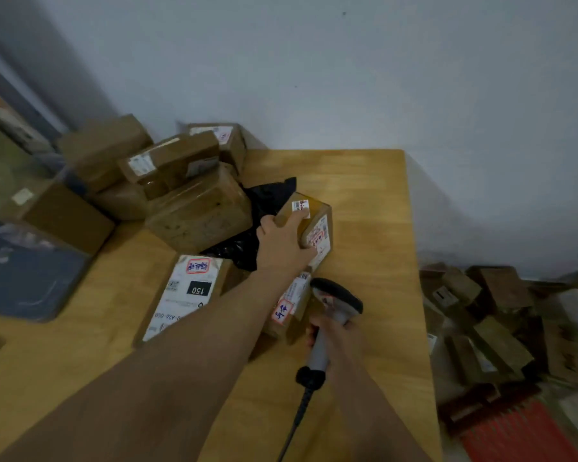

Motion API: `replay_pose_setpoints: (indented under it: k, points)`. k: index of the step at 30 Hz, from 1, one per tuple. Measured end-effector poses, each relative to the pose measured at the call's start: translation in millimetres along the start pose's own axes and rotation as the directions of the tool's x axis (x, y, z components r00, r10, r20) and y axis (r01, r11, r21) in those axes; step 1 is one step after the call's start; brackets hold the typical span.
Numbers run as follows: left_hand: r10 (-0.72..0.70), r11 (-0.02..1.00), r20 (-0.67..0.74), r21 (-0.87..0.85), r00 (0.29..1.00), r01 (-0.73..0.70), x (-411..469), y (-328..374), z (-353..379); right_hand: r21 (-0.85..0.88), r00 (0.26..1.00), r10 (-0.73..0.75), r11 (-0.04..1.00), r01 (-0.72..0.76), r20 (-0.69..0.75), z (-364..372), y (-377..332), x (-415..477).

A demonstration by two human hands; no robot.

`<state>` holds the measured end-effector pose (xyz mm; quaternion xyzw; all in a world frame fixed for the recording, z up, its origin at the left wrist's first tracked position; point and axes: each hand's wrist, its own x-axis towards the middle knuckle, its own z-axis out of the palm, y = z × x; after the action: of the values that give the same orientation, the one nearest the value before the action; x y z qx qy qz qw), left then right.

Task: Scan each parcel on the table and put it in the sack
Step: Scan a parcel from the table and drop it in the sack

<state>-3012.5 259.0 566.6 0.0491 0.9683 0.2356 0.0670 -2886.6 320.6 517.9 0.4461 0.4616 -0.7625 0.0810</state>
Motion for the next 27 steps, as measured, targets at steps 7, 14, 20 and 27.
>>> replay_pose_setpoints:
  k: [7, 14, 20, 27]
  points:
    - [-0.040, 0.999, -0.011, -0.036, 0.999, 0.039, -79.3, -62.9, -21.5, -0.167, 0.998, 0.038, 0.986, -0.029, 0.050, 20.9, 43.9, -34.7]
    - [-0.136, 0.969, -0.017, -0.211, 0.990, 0.130, -120.9, -72.9, -51.7, -0.130, 0.994, -0.053, 0.991, 0.041, -0.093, 22.1, 68.1, -72.9]
    - [-0.167, 0.772, -0.043, -0.627, 0.985, 0.103, -156.3, -65.9, -104.6, 0.141, 0.958, -0.233, 0.956, 0.257, -0.166, 18.9, 74.5, -139.1]
    - [-0.082, 0.271, 0.209, -0.936, 0.974, 0.224, -206.8, -129.5, -169.7, 0.409, 0.914, -0.397, 0.822, 0.396, -0.086, 58.7, 84.5, -215.9]
